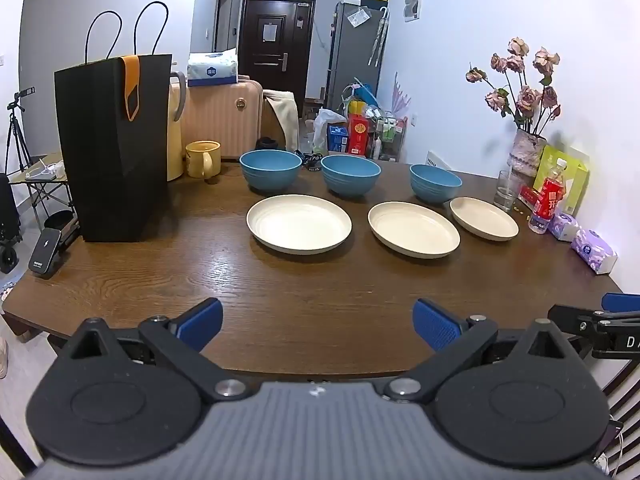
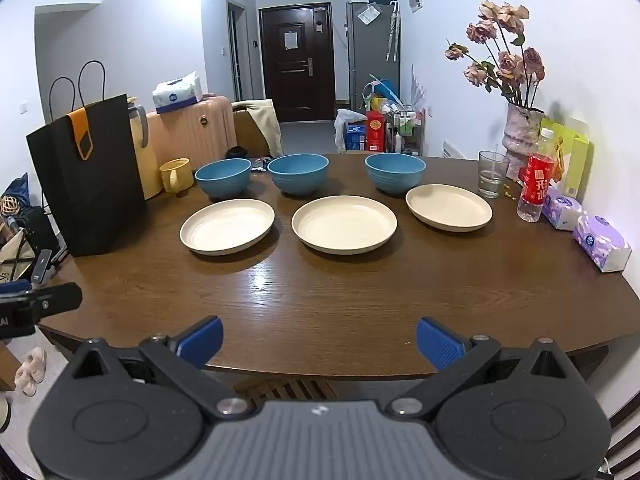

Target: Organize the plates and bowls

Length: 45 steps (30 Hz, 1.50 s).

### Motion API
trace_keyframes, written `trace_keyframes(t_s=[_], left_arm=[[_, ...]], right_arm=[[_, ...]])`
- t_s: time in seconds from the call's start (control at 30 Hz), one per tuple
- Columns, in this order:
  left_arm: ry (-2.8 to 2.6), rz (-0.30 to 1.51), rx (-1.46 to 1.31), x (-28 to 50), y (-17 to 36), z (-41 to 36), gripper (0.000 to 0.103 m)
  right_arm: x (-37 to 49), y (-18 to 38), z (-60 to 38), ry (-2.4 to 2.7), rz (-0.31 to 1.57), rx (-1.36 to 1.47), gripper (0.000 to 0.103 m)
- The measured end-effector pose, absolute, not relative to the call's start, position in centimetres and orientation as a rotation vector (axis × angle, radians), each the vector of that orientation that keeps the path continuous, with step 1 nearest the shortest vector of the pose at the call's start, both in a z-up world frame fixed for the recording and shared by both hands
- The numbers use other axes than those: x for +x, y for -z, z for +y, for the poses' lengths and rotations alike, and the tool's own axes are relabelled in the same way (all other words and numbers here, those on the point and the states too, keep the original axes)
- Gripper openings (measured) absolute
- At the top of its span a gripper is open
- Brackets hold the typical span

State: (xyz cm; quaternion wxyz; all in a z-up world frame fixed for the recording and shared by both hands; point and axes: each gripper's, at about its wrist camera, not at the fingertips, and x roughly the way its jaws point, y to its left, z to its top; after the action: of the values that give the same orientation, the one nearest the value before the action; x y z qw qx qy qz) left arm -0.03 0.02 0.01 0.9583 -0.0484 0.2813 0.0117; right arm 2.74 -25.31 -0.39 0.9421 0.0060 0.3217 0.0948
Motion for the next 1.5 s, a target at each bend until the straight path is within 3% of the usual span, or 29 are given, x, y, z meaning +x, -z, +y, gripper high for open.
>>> trace_keyframes(t_s=[1.5], left_arm=[[-0.018, 0.568, -0.105, 0.35, -0.59, -0.1, 0.103]], right_arm=[[2.73, -0.3, -25.26, -0.179, 0.634, -0.006, 0.103]])
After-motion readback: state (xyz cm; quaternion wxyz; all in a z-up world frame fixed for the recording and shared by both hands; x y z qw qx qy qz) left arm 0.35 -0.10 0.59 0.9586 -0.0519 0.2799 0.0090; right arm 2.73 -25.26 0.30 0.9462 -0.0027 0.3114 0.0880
